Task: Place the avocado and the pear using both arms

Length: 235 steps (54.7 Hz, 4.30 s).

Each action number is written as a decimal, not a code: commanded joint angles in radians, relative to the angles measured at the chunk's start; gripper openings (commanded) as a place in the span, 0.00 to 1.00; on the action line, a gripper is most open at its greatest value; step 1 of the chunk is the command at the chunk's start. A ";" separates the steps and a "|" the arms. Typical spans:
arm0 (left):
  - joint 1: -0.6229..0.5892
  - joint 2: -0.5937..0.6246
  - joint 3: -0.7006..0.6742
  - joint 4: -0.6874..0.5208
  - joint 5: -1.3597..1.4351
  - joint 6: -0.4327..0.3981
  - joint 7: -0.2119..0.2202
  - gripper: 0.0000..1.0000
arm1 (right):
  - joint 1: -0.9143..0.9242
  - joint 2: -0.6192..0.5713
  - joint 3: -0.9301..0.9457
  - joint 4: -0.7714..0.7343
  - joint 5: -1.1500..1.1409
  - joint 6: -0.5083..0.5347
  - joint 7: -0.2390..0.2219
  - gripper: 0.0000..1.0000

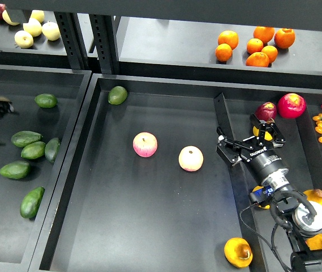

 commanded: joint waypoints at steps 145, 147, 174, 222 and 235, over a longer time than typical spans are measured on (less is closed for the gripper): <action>0.636 -0.786 -1.064 -0.100 -0.348 0.000 0.000 0.99 | 0.965 -0.584 -1.479 -0.034 -0.391 0.392 -0.239 1.00; 0.641 -0.786 -1.062 -0.104 -0.348 0.000 0.000 0.99 | 0.976 -0.581 -1.496 -0.034 -0.409 0.392 -0.239 1.00; 0.656 -0.786 -1.059 -0.126 -0.348 0.000 0.000 0.99 | 0.991 -0.492 -1.659 -0.074 -0.582 0.392 -0.239 1.00; 0.656 -0.786 -1.038 -0.140 -0.348 0.000 0.000 0.99 | 0.991 -0.324 -1.840 -0.179 -0.595 0.392 -0.239 0.95; 0.654 -0.786 -1.036 -0.140 -0.348 0.000 0.000 0.99 | 0.991 -0.307 -1.861 -0.185 -0.589 0.392 -0.239 0.93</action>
